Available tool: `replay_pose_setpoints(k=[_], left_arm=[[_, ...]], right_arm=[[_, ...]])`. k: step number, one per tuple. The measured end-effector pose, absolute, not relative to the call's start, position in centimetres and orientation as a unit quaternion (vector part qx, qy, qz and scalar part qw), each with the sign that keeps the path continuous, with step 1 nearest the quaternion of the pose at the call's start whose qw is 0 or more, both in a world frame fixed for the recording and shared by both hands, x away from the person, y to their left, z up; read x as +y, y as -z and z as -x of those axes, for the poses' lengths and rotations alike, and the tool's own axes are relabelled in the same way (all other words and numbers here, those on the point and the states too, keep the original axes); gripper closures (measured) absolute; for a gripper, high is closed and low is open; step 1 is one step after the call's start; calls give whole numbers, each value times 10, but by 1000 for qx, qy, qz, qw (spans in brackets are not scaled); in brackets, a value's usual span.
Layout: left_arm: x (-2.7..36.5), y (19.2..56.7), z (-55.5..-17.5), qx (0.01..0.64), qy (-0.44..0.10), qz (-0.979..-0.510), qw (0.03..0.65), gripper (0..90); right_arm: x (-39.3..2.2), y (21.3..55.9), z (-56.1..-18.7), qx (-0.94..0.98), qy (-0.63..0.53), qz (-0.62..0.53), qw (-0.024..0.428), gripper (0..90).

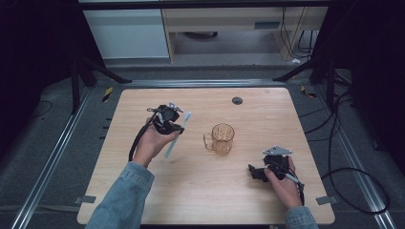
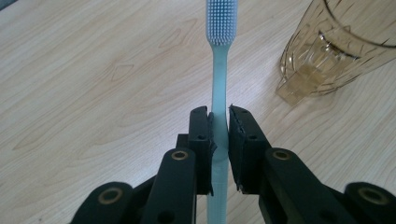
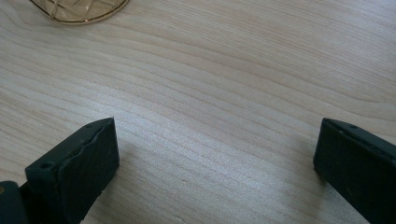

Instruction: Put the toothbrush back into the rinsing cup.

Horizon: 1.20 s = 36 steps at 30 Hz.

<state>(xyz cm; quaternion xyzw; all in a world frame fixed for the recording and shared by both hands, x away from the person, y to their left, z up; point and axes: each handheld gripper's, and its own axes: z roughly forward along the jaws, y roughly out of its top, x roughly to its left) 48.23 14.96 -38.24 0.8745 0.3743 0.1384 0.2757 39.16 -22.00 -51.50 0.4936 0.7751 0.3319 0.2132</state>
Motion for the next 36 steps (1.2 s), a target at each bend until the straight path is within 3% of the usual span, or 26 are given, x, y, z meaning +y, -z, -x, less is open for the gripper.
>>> replay_pose_setpoints(k=[16,36], left_arm=[[139,374,-472,386,-174,-842,335,794],[120,354,-454,389,-280,-790,383,793]], right_arm=[[-220,515,-391,778,-331,-490,213,4],[-220,515,-390,781,-334,-485,208,4]])
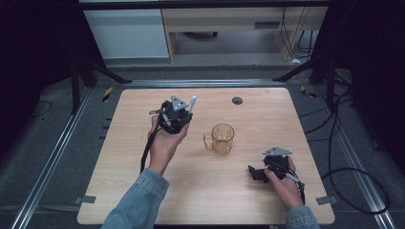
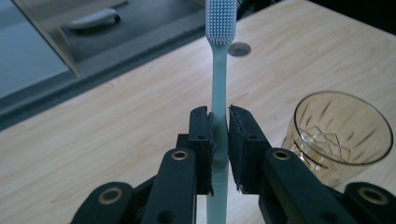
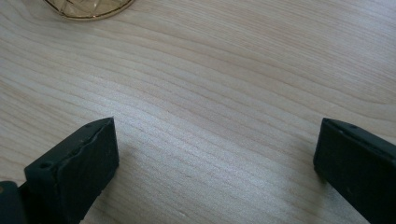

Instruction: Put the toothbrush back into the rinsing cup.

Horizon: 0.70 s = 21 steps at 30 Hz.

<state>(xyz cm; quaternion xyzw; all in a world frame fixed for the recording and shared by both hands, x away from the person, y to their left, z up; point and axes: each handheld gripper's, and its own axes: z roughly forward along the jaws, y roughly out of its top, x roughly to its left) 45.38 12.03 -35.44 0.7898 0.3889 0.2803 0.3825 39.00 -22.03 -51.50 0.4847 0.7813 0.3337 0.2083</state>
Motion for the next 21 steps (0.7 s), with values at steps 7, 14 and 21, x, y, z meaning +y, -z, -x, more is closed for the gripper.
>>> replay_pose_setpoints(k=[7,14,21], left_arm=[[118,352,-445,383,-317,-759,420,793],[117,353,-438,381,-326,-747,436,793],[114,351,-430,386,-344,-722,461,794]], right_arm=[[-220,515,-390,781,-333,-484,209,4],[-220,515,-390,781,-334,-485,208,4],[-220,515,-390,781,-333,-484,209,4]])
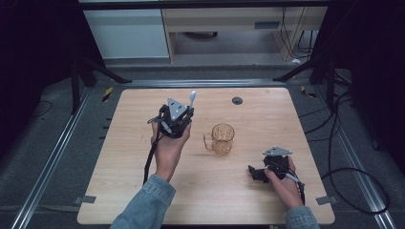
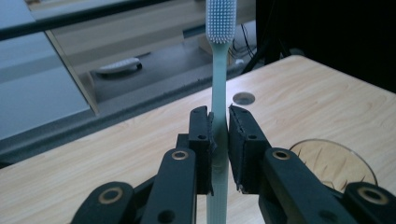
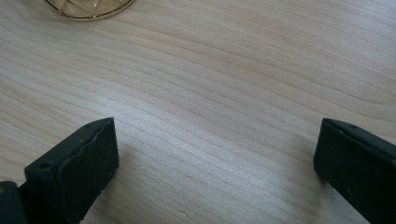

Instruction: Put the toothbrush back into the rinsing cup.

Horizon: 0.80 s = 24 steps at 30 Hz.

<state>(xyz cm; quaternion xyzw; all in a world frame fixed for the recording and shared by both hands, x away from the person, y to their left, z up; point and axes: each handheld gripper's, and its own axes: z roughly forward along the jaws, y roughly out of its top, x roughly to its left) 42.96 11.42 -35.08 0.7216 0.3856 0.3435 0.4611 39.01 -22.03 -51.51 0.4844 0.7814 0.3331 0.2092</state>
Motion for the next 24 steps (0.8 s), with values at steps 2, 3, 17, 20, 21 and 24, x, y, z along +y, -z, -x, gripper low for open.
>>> replay_pose_setpoints(k=[2,3,17,20,21,24], left_arm=[[113,350,-428,385,-349,-715,468,793],[113,350,-427,385,-351,-710,473,794],[104,352,-418,380,-378,-672,511,794],[104,354,-417,380,-379,-669,515,794],[104,355,-417,381,-377,-667,518,794],[103,356,-415,378,-380,-660,526,794]], right_arm=[[-220,515,-390,781,-333,-484,209,4],[-220,515,-390,781,-333,-485,209,4],[-220,515,-390,781,-334,-485,208,4],[-220,515,-390,781,-334,-485,208,4],[-220,515,-390,781,-334,-485,208,4],[-220,515,-390,781,-334,-485,208,4]])
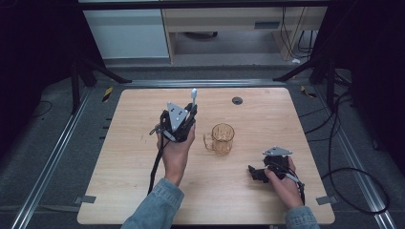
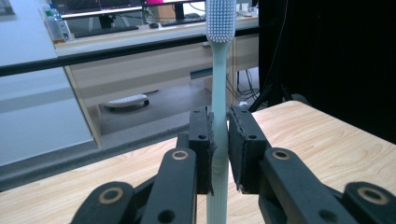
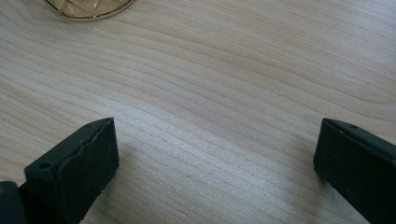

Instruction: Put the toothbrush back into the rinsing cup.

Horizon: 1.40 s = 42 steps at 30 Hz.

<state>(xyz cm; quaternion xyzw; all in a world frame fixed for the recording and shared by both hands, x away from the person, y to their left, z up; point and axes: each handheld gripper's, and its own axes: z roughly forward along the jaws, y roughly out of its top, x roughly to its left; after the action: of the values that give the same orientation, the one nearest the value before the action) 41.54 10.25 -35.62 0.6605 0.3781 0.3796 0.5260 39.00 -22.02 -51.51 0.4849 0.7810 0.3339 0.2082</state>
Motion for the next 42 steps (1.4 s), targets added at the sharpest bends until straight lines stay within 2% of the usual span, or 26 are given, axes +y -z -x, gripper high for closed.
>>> replay_pose_setpoints(k=[21,42], left_arm=[[98,369,-403,374,-394,-612,575,794],[90,384,-404,361,-383,-592,610,793]], right_arm=[[-220,515,-390,781,-334,-485,208,4],[-220,515,-390,781,-334,-484,208,4]])
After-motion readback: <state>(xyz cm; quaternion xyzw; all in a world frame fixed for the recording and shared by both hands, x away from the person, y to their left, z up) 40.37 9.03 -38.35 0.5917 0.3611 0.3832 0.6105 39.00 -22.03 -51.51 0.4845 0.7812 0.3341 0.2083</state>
